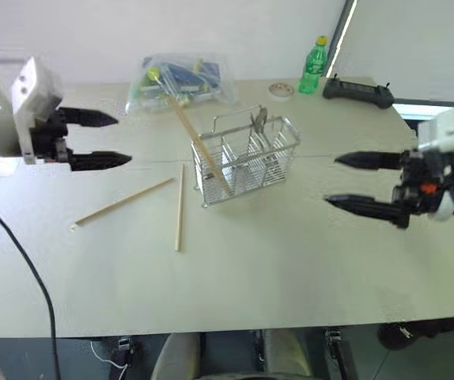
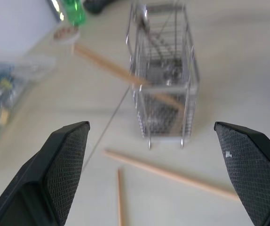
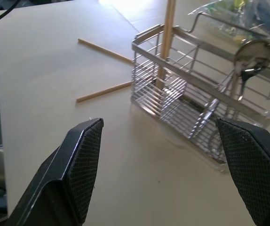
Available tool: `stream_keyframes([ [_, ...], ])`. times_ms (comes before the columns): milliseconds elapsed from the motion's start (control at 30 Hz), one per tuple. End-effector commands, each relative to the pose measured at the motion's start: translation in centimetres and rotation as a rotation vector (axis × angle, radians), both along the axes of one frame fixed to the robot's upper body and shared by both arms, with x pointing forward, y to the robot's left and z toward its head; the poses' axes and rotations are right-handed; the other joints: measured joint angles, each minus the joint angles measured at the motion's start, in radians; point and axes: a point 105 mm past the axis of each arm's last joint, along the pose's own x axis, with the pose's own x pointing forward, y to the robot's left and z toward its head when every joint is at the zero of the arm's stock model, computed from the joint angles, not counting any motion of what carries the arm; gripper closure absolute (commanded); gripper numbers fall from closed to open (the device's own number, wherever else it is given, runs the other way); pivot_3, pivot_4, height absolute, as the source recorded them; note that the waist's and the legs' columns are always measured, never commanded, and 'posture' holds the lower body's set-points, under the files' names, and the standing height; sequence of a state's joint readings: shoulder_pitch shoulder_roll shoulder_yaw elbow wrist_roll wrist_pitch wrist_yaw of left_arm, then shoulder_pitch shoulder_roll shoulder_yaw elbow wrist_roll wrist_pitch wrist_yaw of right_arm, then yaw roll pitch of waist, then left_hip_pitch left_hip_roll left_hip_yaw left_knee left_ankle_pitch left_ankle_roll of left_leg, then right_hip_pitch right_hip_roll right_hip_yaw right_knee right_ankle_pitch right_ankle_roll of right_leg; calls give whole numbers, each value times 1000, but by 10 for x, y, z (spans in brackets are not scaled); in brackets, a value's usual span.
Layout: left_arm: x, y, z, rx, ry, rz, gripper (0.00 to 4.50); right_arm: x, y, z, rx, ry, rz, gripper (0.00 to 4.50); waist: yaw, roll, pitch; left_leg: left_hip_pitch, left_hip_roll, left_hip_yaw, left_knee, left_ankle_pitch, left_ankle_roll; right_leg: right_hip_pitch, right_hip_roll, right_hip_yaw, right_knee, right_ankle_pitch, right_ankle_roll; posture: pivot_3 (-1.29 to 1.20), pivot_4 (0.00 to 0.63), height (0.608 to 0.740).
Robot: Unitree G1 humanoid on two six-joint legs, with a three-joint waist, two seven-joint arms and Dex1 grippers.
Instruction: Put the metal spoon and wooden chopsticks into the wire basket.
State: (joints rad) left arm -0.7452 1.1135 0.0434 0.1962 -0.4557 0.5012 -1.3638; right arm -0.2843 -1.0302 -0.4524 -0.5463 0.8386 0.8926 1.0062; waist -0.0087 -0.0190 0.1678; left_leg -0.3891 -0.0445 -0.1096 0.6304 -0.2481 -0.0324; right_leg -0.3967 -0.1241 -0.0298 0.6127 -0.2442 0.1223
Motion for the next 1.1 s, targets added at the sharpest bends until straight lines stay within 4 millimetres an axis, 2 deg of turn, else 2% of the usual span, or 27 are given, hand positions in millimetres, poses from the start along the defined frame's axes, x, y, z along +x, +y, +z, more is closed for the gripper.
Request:
stream_keyframes([
  [33,10,13,-14,107,21,-4,0,-8,5,0,5,-63,-5,581,5,-1,-1,0,1,1,0,0,0,1,0,-1,0,0,0,0,150,690],
  [67,13,14,-18,121,31,-11,0,-8,6,-1,4,-64,-7,581,10,-1,-1,0,2,1,0,0,0,0,0,-1,0,0,0,0,150,690],
  [267,55,15,-69,279,146,5,0,-11,12,-10,66,-70,-75,581,29,-4,-2,-3,2,2,1,0,0,0,0,-1,-1,3,-3,0,150,690],
  [367,72,0,-84,299,172,18,0,-14,16,-12,86,-79,-100,581,25,-5,-2,-5,-1,3,1,0,0,-2,0,-2,-1,4,1,0,150,690],
  [467,81,-13,-94,327,184,8,0,-17,18,-12,109,-82,-125,581,20,-7,-1,-5,-1,2,0,0,1,-2,0,-3,0,4,2,0,150,690],
  [667,93,-35,-105,384,184,8,0,-29,23,-15,135,-77,-171,581,21,-7,-1,-4,1,2,0,-1,2,-1,2,-3,1,4,2,0,150,690],
  [900,105,-44,-103,445,149,65,0,-37,26,-16,176,-75,-232,581,22,-8,-1,-3,4,2,2,-1,2,0,2,-3,1,4,2,0,150,690],
  [1100,106,-50,-116,496,171,64,0,-38,27,-15,208,-71,-271,581,22,-8,-1,-3,4,2,2,-1,2,0,2,-3,0,4,2,0,150,690],
])
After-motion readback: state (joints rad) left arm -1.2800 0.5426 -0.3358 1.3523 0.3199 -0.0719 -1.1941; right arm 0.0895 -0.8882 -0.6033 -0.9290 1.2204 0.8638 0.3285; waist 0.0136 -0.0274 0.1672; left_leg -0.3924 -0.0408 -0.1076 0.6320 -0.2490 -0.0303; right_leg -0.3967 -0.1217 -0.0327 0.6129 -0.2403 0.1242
